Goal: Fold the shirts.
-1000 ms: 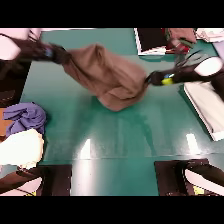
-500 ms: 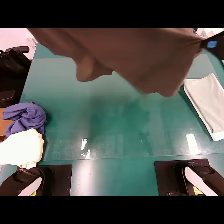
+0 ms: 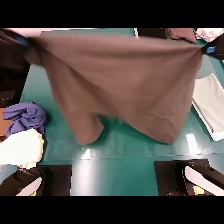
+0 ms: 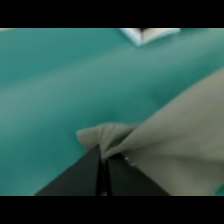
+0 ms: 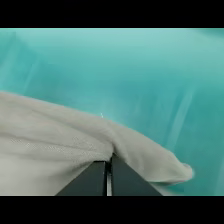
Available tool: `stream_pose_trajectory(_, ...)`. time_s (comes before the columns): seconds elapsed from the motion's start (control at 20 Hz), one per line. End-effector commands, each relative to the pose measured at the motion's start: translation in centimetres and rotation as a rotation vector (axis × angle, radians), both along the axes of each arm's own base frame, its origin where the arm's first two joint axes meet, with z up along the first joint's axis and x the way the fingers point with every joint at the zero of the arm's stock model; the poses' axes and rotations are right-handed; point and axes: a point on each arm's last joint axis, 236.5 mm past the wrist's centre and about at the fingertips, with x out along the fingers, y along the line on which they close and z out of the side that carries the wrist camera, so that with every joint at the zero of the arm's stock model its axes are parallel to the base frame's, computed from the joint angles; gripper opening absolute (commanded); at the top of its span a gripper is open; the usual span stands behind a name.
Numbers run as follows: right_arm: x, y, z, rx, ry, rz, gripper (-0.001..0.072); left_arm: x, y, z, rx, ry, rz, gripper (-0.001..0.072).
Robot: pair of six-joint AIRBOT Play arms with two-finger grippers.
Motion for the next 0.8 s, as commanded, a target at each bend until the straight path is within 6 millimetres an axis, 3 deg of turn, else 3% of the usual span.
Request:
stream_pose_trajectory(0.0, 4.0, -0.5, -8.2, 0.049, 0.226, -0.013, 0.0017, 2.4, -0.9, -13.9, 0.098, 0.334, -0.016, 0.0028)
stream_pose_trajectory(0.15, 7.6, -0.6, -15.0, 0.08, 0.326, -0.046, 0.0018, 5.9, -1.4, -22.1, 0.155, 0.44, -0.017, 0.0029)
stream_pose_trajectory(0.3, 10.4, 0.3, -18.1, 0.089, 0.324, -0.057, 0.0019, 10.8, -1.6, -25.1, 0.151, 0.37, 0.039, 0.003)
stream_pose_trajectory(0.35, 11.2, 0.6, -18.3, 0.088, 0.303, -0.058, 0.0041, 12.1, -1.5, -25.1, 0.148, 0.336, 0.06, 0.0099)
stream_pose_trajectory(0.4, 12.1, 0.7, -18.2, 0.09, 0.272, -0.068, 0.0282, 13.0, -1.3, -24.8, 0.137, 0.312, 0.086, 0.0364)
stream_pose_trajectory(0.45, 12.8, 0.6, -17.7, 0.09, 0.247, -0.076, 0.0445, 13.6, -0.8, -24.1, 0.126, 0.298, 0.112, 0.0443)
stream_pose_trajectory(0.6, 12.8, 0.0, -14.8, 0.086, 0.197, -0.063, 0.0443, 14.1, 3.8, -21.9, 0.113, 0.342, 0.199, 0.0445)
stream_pose_trajectory(0.7, 10.5, 0.4, -13.5, 0.055, 0.202, -0.004, 0.0437, 13.1, 8.4, -22.1, 0.072, 0.445, 0.295, 0.0445)
stream_pose_trajectory(0.75, 9.2, 0.6, -13.4, 0.047, 0.213, 0.017, 0.0437, 12.3, 9.8, -23.0, 0.03, 0.51, 0.323, 0.0445)
